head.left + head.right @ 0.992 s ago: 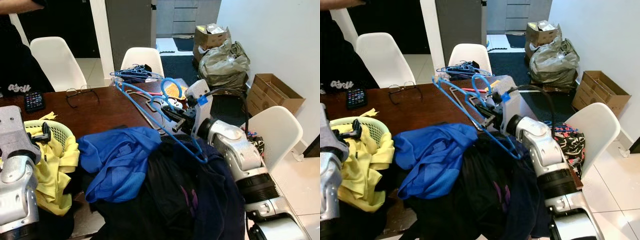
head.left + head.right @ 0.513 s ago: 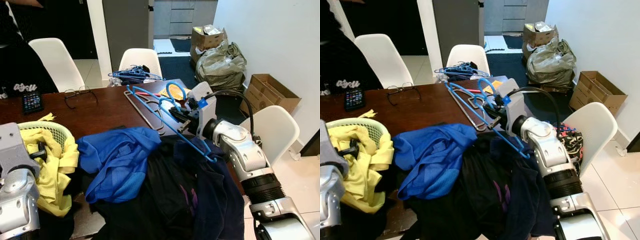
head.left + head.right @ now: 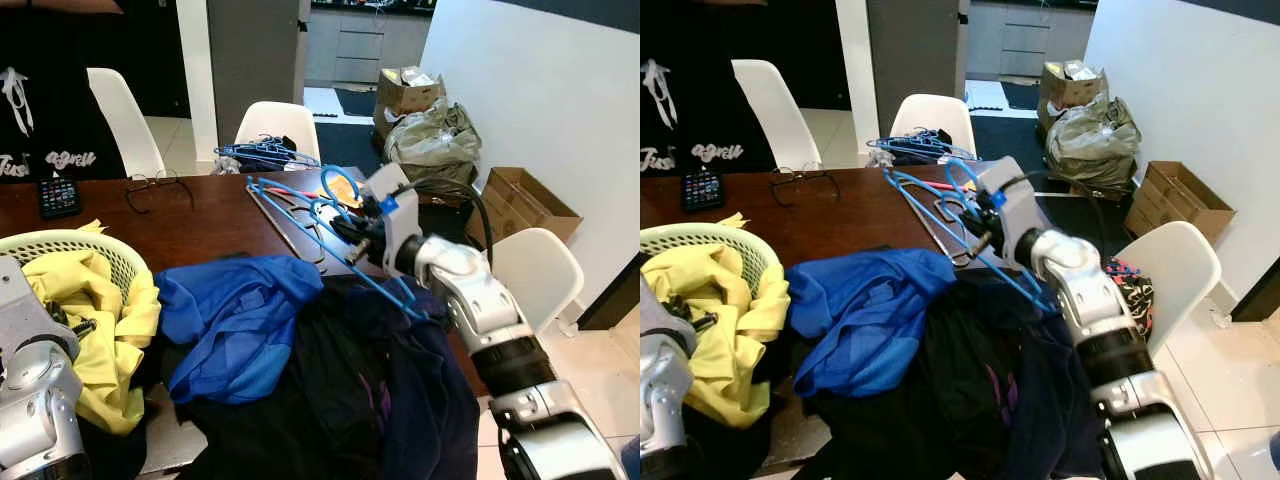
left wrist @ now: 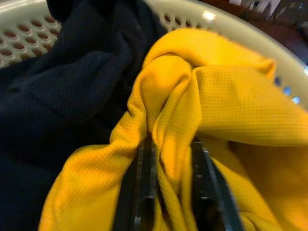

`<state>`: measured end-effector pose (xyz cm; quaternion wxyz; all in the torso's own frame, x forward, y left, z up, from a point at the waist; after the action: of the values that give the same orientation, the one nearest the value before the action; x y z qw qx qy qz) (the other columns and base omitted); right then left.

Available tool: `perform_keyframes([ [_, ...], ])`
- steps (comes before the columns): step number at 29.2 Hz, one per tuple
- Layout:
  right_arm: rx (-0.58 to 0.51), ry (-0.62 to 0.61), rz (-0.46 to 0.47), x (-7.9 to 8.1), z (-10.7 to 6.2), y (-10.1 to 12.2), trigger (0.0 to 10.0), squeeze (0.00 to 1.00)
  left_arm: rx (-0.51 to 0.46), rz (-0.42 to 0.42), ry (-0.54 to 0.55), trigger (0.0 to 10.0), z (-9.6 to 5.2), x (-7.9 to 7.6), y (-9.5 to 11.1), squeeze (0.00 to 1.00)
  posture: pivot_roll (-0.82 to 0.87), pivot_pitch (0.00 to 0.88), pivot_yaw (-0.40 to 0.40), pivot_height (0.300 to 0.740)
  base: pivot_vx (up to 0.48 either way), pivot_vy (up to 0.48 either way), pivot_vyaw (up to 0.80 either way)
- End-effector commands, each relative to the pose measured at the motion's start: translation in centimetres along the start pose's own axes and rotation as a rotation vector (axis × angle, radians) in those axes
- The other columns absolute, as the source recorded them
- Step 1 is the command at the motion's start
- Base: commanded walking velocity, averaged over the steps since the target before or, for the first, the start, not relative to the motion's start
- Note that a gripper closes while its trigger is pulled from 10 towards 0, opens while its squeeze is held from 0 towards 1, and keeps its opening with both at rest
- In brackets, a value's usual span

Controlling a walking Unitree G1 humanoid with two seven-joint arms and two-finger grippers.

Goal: Hang hanger

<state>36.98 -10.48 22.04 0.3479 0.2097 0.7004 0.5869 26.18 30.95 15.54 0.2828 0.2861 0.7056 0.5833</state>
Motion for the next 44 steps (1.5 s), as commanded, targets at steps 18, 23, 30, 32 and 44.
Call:
perform_keyframes([
  [18,-0.023,-0.048,0.006,0.0,0.3,-0.2,10.0,0.0,-0.801,-0.164,-0.957,0.0,-9.9,-11.1,19.5,0.0,0.11,0.0,-0.038,0.74,0.0,0.0,0.0],
  [23,-0.033,-0.066,0.006,-0.3,0.1,-0.1,10.0,0.0,-0.759,-0.167,-1.073,0.0,-10.7,-13.7,19.0,0.0,0.11,0.0,-0.03,0.74,0.0,0.0,0.0],
  [30,-0.021,-0.086,0.0,-0.8,-0.5,-0.3,10.0,0.0,-0.485,0.048,-1.196,0.0,-11.0,-18.0,10.8,0.0,0.09,0.0,-0.023,0.74,0.0,0.0,0.0],
  [32,-0.018,-0.09,-0.003,-0.9,-0.6,-0.3,10.0,0.0,-0.463,0.081,-1.204,0.0,-11.3,-18.3,9.9,0.0,0.08,0.0,-0.021,0.74,0.0,0.0,0.0],
  [44,0.027,-0.132,-0.032,-1.8,-1.1,-0.9,10.0,0.0,-0.246,0.396,-1.437,0.0,-12.6,-15.8,3.4,0.0,0.09,0.0,-0.02,0.74,0.0,0.0,0.0],
])
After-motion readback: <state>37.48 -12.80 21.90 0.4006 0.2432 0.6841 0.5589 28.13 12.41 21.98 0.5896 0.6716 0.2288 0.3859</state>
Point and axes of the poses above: a point about 5 cm out from each wrist's last joint towards the gripper, its own z axis pointing out of the wrist towards the gripper, its own y axis along the axis of the wrist's last joint, x = y × z, the point moved 1 cm from there along z, pointing out of the wrist towards the gripper, and after that the axes turned 2 degrees about z, right-handed, at the moved point
